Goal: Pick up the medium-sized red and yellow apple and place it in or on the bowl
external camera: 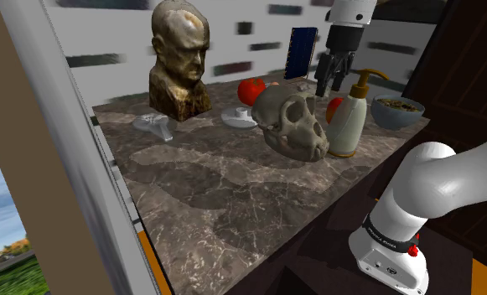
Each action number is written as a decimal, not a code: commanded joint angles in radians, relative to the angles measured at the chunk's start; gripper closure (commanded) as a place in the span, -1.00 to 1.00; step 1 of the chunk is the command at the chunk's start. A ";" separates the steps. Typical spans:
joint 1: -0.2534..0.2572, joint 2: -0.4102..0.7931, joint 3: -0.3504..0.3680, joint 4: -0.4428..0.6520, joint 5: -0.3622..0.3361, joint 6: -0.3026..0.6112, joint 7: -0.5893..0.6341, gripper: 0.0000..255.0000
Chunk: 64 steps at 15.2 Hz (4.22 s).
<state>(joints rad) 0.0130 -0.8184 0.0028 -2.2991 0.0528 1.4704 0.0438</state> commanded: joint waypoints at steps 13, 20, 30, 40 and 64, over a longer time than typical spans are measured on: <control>-0.062 0.146 -0.283 0.081 -0.168 0.039 -0.310 -1.00; -0.074 0.309 -0.449 0.204 -0.213 0.074 -0.496 -1.00; -0.083 0.300 -0.467 0.095 -0.227 0.172 -0.502 -1.00; -0.083 0.300 -0.467 0.095 -0.227 0.172 -0.502 1.00; -0.064 0.349 -0.445 0.376 -0.197 -0.062 -0.512 1.00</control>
<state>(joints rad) -0.0526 -0.4773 -0.4417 -1.9439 -0.1472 1.4222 -0.4658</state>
